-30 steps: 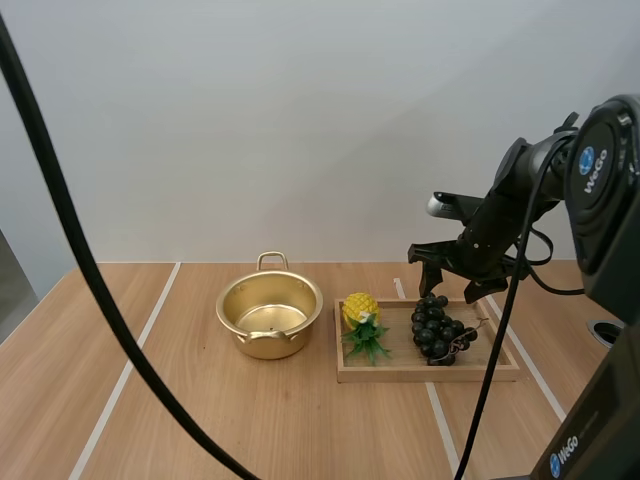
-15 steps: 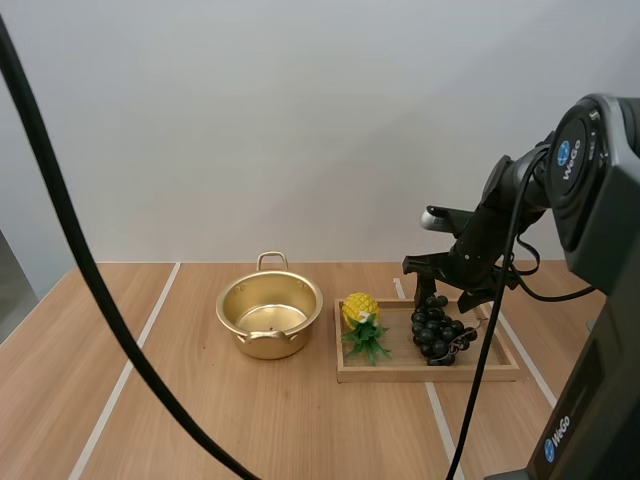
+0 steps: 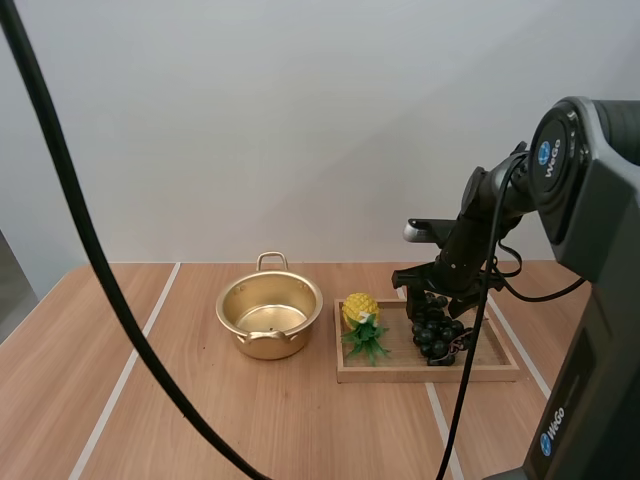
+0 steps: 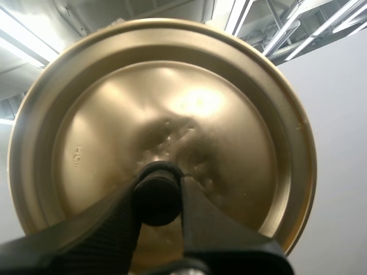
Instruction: Open the pot, put the grape inside, and close it
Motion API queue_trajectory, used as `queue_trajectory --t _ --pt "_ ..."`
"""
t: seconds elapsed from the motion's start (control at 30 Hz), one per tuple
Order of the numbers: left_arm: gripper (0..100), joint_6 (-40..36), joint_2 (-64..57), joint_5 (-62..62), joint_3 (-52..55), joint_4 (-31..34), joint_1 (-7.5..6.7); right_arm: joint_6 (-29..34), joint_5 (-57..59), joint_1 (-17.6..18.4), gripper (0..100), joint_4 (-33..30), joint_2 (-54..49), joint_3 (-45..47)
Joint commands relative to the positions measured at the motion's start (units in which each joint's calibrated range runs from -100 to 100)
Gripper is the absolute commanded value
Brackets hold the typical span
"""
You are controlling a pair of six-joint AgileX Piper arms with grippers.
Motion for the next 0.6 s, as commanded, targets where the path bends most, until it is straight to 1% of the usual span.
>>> queue_trajectory --t 0.0,0.1,0.27,0.57 --pt "0 -0.42 0.33 -1.38 -0.53 0.45 -0.19 0.83 -1.21 -0.02 100 -2.62 -0.16 -0.35" --pt "0 -0.42 0.57 -1.38 -0.53 0.45 -0.19 1.00 -2.48 -0.02 100 -3.13 -0.16 -0.35" --pt "0 -0.42 0.57 -1.38 -0.53 0.45 -0.19 1.00 -3.10 -0.02 100 -2.21 0.68 -0.35" --pt "0 -0.12 0.68 -1.38 -0.53 0.45 -0.19 1.00 -3.10 -0.02 100 -1.76 5.59 -0.08"
